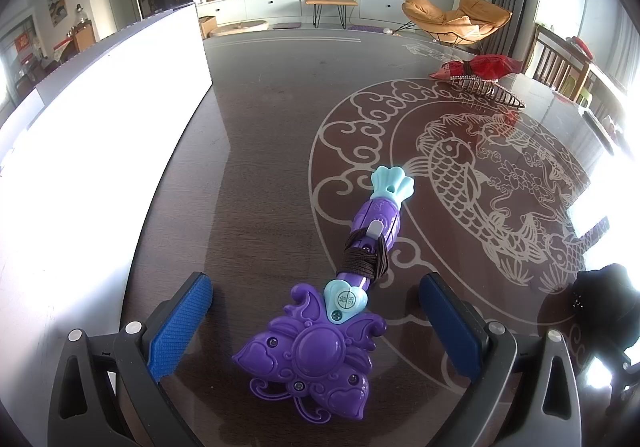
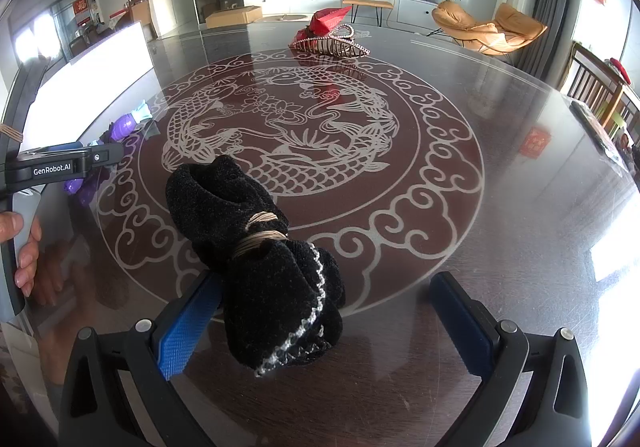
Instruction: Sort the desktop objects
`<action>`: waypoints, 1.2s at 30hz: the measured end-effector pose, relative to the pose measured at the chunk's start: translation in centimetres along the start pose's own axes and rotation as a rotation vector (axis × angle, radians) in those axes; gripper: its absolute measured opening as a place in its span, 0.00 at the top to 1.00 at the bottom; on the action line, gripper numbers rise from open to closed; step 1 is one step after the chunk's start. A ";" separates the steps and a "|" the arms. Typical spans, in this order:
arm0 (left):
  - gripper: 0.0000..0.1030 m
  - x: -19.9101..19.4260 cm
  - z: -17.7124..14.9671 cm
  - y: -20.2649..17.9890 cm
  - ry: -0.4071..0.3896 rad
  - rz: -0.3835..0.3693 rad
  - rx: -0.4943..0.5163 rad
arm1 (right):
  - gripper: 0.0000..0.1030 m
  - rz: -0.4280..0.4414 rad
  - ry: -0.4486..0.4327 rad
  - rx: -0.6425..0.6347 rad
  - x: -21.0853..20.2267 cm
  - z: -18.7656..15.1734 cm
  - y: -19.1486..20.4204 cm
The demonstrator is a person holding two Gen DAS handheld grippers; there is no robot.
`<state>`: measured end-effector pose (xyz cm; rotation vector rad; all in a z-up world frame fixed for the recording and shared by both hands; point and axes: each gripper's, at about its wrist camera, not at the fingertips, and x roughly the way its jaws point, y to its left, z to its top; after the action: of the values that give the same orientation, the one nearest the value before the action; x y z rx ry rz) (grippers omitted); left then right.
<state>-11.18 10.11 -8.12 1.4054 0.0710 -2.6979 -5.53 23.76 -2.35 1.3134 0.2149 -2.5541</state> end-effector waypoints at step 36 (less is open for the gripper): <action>0.00 0.1 0.0 0.0 -0.001 0.001 -0.001 | 0.00 -0.001 -0.001 0.000 0.0 -0.2 0.0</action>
<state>-11.22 10.15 -8.20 1.4038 0.0718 -2.6976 -5.40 23.83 -2.51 1.3119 0.2150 -2.5556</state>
